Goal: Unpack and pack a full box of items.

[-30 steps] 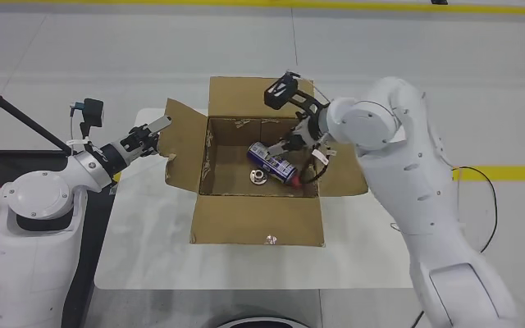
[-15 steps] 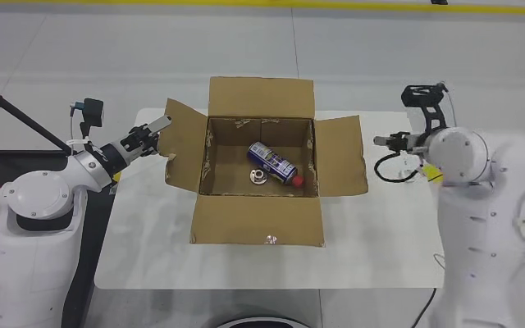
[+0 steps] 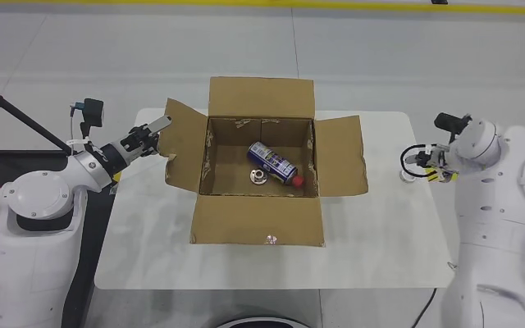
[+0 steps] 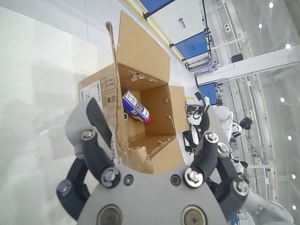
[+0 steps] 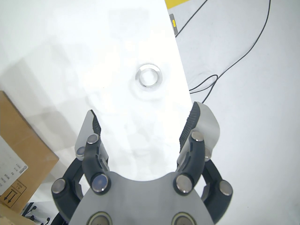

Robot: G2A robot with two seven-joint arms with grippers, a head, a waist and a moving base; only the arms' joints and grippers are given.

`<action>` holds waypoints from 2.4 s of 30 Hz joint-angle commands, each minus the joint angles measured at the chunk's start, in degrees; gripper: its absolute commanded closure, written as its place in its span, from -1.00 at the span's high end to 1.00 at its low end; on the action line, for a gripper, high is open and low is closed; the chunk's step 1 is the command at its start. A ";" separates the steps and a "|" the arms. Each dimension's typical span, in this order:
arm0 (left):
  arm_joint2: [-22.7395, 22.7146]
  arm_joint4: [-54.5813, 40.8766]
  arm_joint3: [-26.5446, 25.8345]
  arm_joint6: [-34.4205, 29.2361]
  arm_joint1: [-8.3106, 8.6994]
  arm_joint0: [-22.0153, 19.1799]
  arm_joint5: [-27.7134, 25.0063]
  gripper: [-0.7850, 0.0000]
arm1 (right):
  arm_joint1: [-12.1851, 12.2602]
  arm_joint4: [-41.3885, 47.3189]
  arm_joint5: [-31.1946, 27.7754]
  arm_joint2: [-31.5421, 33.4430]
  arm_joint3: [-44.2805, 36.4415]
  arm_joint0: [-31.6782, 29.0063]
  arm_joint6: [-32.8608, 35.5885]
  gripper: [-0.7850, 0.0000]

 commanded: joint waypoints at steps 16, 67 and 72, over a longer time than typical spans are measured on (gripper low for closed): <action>0.00 0.00 0.00 0.00 0.00 0.00 0.00 1.00 | -0.18 -0.51 0.83 -4.13 25.47 9.71 -8.89 0.07; 0.00 0.00 0.00 0.00 0.00 0.00 0.00 1.00 | 0.14 9.82 1.68 -6.73 37.03 17.15 -20.83 -1.00; 0.00 0.00 0.00 0.00 0.00 0.00 0.00 1.00 | 0.59 10.47 5.03 -6.22 21.61 14.09 -17.22 -1.00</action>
